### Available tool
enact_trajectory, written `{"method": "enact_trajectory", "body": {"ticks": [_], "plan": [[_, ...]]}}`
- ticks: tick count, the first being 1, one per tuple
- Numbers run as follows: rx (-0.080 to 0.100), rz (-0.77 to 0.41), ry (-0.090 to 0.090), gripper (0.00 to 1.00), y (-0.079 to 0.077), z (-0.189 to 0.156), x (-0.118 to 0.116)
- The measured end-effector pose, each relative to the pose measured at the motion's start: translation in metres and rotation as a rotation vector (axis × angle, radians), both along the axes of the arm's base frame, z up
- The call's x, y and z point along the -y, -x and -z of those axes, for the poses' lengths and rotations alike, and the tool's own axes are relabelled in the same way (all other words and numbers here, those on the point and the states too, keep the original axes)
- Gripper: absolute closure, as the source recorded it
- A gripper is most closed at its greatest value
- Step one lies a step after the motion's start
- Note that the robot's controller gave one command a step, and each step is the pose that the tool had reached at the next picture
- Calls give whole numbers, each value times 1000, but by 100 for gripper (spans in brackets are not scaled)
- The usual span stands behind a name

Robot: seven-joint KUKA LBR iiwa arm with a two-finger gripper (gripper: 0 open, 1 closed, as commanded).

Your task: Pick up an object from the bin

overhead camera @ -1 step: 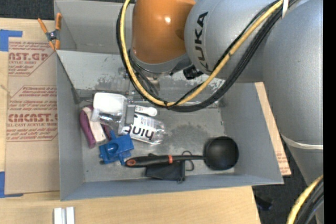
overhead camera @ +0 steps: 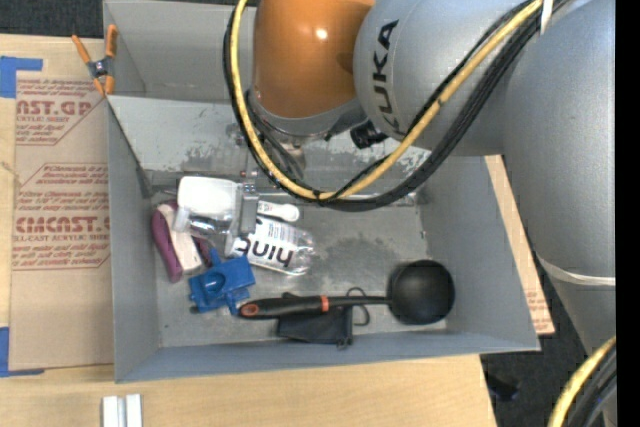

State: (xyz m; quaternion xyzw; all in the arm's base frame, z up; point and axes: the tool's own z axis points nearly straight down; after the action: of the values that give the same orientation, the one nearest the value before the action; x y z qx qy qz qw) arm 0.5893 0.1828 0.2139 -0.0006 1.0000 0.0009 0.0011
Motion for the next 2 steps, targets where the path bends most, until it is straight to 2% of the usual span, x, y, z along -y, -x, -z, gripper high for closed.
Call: {"method": "enact_trajectory", "body": {"ticks": [1,2], "plan": [[8,-109,0,0,16,35,-11],[5,-85,-5,0,24,106,3]]}}
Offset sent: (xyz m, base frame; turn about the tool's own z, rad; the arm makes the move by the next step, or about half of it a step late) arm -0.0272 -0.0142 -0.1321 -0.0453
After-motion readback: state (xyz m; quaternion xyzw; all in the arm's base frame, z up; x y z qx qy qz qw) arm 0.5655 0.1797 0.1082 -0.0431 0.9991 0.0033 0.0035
